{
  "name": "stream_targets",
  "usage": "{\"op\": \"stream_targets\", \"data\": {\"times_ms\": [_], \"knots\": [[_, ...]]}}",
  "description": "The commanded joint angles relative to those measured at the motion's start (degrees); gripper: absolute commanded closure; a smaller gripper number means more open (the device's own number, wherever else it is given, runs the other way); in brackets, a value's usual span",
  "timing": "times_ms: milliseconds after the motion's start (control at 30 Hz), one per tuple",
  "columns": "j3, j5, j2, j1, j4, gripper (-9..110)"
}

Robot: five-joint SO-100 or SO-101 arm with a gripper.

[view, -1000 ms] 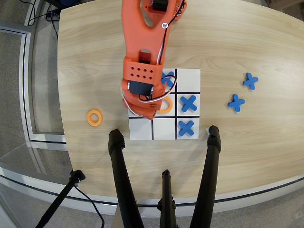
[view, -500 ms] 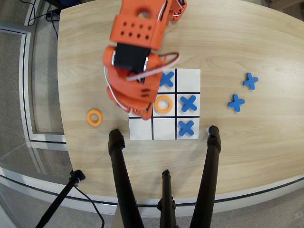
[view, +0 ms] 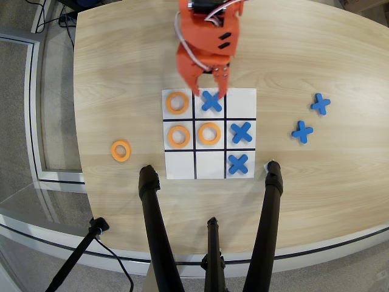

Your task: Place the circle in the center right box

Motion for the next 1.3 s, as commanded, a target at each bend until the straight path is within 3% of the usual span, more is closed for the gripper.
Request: {"op": "stream_targets", "data": {"times_ms": [0,267,533,733,933,1267], "knots": [[7.12,-0.79,9.4,-2.46,0.7,86],[21.45,-2.55,25.93,-5.8,7.21,100],[23.55,0.18,29.09,-4.75,13.18,102],[23.55,0.18,29.0,2.11,17.75,102],[23.55,-0.35,29.09,18.11,17.49,102],[23.64,-0.35,30.59,60.82,18.63,102]]}}
